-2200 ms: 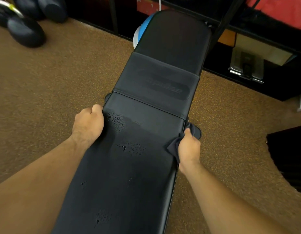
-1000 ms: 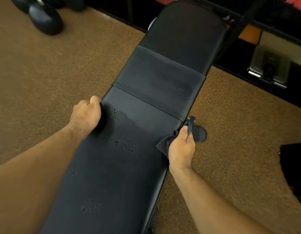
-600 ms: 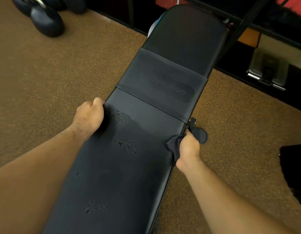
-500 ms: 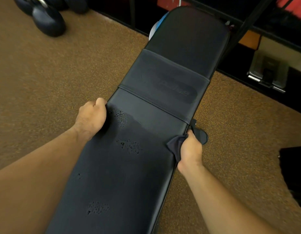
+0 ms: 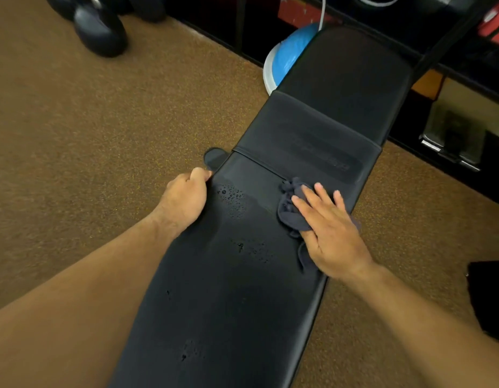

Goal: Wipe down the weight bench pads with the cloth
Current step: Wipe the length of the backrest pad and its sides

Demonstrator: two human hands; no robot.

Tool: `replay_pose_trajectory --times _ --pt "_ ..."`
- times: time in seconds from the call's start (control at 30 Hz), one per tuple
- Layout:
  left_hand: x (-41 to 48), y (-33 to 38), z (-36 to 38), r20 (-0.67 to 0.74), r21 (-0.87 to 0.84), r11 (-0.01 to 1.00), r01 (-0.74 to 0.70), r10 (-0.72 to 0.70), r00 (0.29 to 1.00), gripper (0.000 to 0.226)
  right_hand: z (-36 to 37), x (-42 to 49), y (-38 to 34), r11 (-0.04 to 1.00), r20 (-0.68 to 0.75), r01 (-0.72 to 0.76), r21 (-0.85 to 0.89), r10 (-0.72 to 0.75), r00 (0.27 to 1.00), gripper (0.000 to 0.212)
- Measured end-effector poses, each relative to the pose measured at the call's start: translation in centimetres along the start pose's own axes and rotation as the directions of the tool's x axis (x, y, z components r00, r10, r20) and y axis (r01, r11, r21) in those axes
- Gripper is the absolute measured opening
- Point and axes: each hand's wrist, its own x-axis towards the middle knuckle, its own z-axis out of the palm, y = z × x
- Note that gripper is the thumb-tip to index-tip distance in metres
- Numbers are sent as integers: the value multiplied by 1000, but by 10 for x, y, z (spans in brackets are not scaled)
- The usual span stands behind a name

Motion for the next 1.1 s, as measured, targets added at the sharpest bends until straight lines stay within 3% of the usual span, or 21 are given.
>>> replay_pose_trajectory --times 0.13,0.27,0.5,0.63,0.8,0.9,1.1 --pt "6 -5 -1 10 -23 999 -23 23 1000 91 -9 38 -3 968 177 217 -124 -194 965 59" --pt "5 -7 -1 34 -25 999 -28 29 999 93 -9 59 -12 933 244 318 -166 -274 930 63" --pt "14 -18 -5 109 -116 993 -15 28 994 81 -10 12 5 960 255 261 -97 -230 939 62" --pt "12 -17 -4 131 -170 985 3 20 991 72 -4 42 -15 954 212 256 -156 -221 952 57" --pt "10 -13 -5 145 -273 961 -35 77 986 43 3 95 -42 932 225 320 -171 -279 934 56" --pt "12 -12 -5 146 -344 939 -23 77 986 42 4 100 -43 924 242 352 -149 -311 919 56" --pt "17 -29 -15 94 -261 965 -1 26 995 31 1 61 -24 902 239 415 -121 -380 894 50"
